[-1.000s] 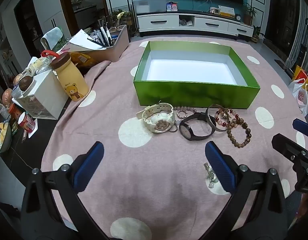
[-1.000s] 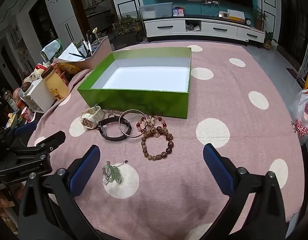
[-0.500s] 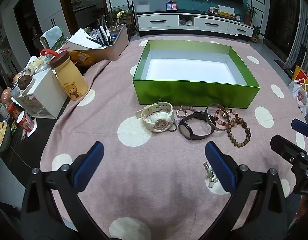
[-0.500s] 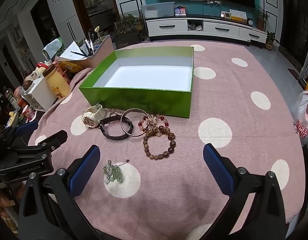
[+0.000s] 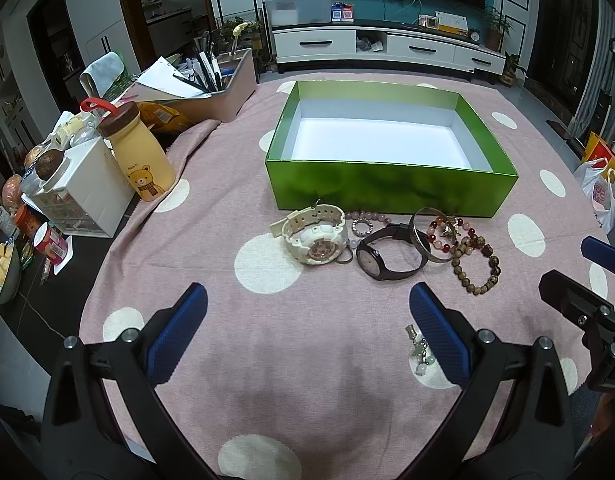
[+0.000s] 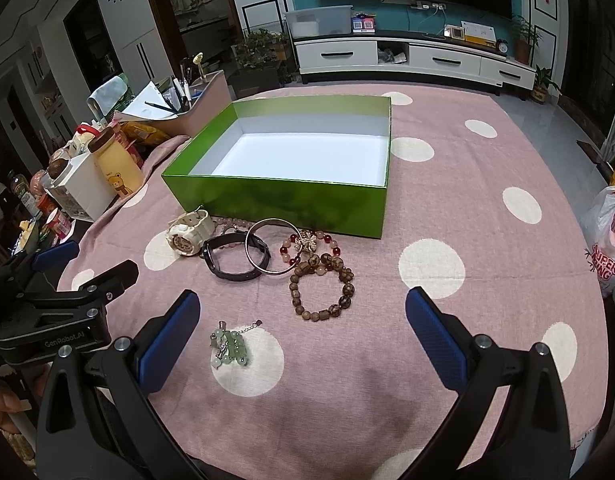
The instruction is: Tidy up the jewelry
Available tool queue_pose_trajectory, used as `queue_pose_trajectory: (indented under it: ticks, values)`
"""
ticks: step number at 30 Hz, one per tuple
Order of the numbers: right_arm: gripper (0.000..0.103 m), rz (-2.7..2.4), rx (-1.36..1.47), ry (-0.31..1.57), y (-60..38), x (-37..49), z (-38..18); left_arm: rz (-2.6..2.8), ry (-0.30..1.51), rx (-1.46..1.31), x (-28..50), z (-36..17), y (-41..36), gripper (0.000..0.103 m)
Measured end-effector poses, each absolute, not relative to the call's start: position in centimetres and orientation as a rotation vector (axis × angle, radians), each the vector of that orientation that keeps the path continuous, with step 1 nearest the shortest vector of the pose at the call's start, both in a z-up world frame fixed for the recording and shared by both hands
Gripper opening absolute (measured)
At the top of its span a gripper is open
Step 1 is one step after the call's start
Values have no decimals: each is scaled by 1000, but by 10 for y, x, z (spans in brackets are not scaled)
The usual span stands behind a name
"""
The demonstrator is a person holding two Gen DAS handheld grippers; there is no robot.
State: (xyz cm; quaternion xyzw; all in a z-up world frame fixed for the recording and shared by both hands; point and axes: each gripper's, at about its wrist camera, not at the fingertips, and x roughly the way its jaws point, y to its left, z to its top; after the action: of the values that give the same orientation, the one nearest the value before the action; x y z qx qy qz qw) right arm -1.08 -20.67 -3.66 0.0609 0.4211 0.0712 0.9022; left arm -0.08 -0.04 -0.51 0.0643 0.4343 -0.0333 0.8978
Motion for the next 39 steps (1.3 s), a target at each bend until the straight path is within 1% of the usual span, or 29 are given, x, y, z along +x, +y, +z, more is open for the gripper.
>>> queue_pose_trajectory:
  ticks: [39]
  values:
    - [102,151,121,865,-204,-12,-35,-70,902,121,-1,-6,1,101]
